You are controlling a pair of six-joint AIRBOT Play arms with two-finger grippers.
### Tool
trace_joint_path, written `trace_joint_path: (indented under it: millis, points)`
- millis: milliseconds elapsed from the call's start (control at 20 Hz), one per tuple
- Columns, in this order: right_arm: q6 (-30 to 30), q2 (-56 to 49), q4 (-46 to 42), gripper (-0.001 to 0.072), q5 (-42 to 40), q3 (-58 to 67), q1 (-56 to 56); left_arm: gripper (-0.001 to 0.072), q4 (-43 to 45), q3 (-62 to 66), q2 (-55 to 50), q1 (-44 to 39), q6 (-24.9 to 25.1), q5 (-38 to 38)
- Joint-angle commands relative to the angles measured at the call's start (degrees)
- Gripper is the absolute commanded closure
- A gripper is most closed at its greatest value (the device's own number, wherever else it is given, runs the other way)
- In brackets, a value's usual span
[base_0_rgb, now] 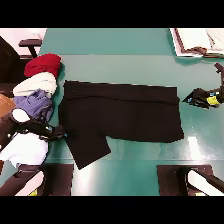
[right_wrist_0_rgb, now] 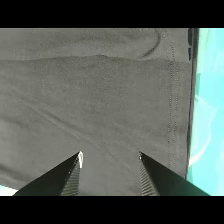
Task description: Fold the shirts.
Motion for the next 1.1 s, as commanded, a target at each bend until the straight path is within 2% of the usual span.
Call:
trace_joint_path:
  millis: [0,50,100,150,200,250,450,550,700,800,950,1000,1050]
  points:
    - [-0.04,0.57,0.07,0.03,0.57,-0.26,0.07,0.018,-2.6,-4.66,0.61,-5.2,-1.66,6.62]
    - [-0.04,0.57,0.07,0.03,1.18,-0.26,0.07,0.0182,-2.64,-4.76,0.61,-6.84,-2.4,7.56]
    - [-0.04,0.57,0.04,0.03,1.57,-0.26,0.07,0.0272,-3.15,-4.48,0.61,-7.65,-3.34,7.54]
    - [-0.09,0.57,0.04,0.03,2.14,-0.26,0.07,0.045,-4.68,-3.87,0.61,-7.74,-2.99,7.04]
    - [-0.33,0.57,-0.26,0.03,3.04,-0.35,-0.04,0.0587,-5.53,-2.93,0.61,-7.74,-3.02,6.64]
    - [-1.07,0.57,-0.98,0.03,4.17,-0.74,-0.5,0.0683,-5.49,-1.77,0.61,-7.74,-2.91,6.05]
    - [-0.92,1.99,-7.3,0.0296,9.09,-10.45,-7.06,0.0686,-5.46,4.37,0.63,-7.74,-1.4,2.51]
    - [-0.92,4.63,-7.54,0.0177,8.44,-17.68,-11.82,0.0686,-5.44,7.13,0.61,-7.74,-1.09,1.53]
    - [-0.66,8.61,-7.19,0.0187,6.93,-26.77,-15.85,0.0686,-5.46,9.31,0.63,-7.74,-1.11,1.46]
    - [-0.57,9.53,-3.8,0.0189,3.52,-31.12,-15.61,0.0686,-5.49,9.44,0.61,-7.74,-1.14,1.53]
    - [-0.57,5.92,1.66,0.021,-2.14,-34.42,-11.37,0.0686,-5.46,9.44,0.61,-7.74,-1.14,1.68]
    - [-0.57,4.13,2.01,0.0266,-4.28,-34.4,-8.96,0.0685,-5.46,9.44,0.61,-7.74,-1.11,1.66]
    - [-0.57,2.34,2.14,0.0376,-6.73,-33.88,-6.08,0.0685,-5.27,9.44,0.61,-7.74,-1.09,1.42]
